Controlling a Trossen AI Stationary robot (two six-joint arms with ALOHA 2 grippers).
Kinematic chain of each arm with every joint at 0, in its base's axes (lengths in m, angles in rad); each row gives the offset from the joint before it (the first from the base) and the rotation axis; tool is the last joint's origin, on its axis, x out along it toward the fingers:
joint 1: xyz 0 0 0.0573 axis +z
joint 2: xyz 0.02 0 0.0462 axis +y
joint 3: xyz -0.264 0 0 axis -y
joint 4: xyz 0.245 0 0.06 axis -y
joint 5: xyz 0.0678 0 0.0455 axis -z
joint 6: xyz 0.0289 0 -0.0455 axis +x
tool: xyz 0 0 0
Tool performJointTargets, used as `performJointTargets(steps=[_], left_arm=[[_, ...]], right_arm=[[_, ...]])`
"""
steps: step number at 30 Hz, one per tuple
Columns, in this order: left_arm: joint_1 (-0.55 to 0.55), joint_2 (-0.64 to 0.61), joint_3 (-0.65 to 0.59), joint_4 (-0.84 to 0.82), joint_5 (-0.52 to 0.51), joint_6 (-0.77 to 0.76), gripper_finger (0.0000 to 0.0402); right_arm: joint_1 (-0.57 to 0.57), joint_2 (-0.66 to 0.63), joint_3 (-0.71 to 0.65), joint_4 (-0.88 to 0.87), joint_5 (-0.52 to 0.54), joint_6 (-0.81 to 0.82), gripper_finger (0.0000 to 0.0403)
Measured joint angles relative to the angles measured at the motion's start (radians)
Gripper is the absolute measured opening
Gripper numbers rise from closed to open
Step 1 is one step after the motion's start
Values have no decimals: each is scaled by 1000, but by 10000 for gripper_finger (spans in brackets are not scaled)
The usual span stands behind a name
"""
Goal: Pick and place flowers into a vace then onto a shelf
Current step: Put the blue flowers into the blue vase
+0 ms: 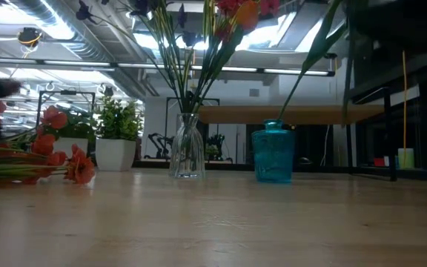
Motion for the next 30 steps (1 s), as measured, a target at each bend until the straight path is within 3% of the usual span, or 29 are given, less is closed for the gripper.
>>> performJointTargets(steps=[6,12,19,30], left_arm=[[16,0,-123,150,-18,-3,3],[59,2,-171,230,-17,-1,2],[101,2,-171,240,-16,84,1],[141,2,-171,147,-15,30,3]], right_arm=[[-41,0,-135,232,0,-23,2],[-120,0,-179,272,-9,-41,2],[-261,0,-179,296,-104,-118,2],[-472,1,-173,333,-368,-123,2]])
